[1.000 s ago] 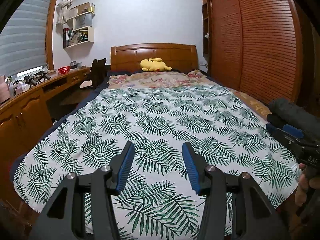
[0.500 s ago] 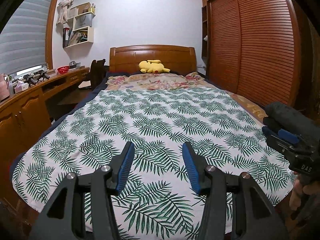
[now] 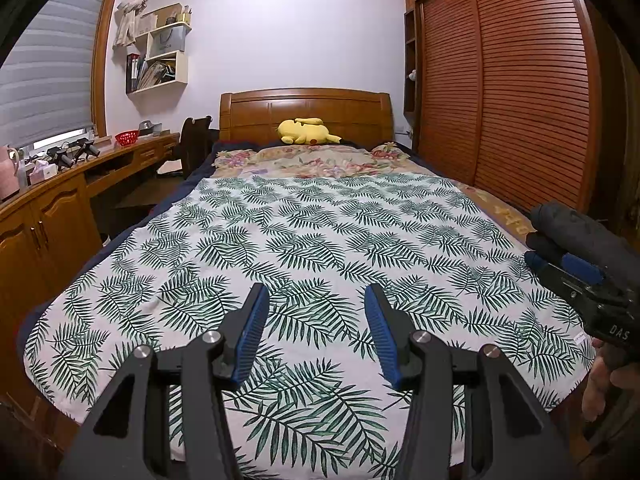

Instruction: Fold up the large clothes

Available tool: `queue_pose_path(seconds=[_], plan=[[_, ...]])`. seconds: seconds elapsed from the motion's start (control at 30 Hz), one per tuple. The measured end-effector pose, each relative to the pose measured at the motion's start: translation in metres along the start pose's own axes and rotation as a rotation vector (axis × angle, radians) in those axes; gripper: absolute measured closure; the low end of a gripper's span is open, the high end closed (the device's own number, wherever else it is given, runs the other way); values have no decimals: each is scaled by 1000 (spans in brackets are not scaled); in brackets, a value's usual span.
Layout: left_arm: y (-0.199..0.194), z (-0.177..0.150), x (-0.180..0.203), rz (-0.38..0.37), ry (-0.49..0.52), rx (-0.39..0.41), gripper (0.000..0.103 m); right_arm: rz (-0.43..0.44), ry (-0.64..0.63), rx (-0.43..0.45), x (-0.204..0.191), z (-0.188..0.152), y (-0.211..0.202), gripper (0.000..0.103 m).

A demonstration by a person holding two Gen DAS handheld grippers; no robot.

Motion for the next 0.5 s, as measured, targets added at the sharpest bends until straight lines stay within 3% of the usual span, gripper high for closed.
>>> queue_pose_path(seconds=[0.5], plan=[[-3,1,2,0,5,3,54,0,-1,0,-1,0,0,11]])
Point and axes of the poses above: each gripper's, at about its wrist camera, not at the fingertips, and y roughly the way its jaws point, x to its right, z to its top, the point moved 5 cm from there along y, roughly the way its jaws point, and after that the axes turned 7 degrees about x, right-handed, at the moved point
